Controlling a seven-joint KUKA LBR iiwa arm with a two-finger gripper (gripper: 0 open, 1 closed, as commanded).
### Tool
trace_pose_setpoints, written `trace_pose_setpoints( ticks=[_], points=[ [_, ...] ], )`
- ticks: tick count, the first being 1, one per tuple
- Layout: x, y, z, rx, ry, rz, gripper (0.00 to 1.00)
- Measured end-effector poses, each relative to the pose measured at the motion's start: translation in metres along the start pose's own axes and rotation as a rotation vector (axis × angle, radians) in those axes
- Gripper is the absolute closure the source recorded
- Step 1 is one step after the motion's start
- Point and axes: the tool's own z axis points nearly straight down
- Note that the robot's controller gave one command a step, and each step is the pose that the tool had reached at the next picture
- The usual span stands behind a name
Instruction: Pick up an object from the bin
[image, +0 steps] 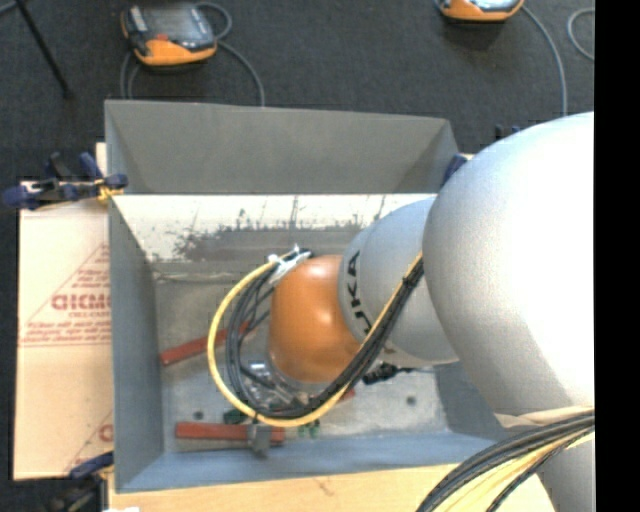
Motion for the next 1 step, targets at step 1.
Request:
trace_pose_setpoints(
  ticks=[1],
  points=[
    [-0.0042,0.0053,-0.0564,0.002,0.011,0.011,1.00]
  ],
)
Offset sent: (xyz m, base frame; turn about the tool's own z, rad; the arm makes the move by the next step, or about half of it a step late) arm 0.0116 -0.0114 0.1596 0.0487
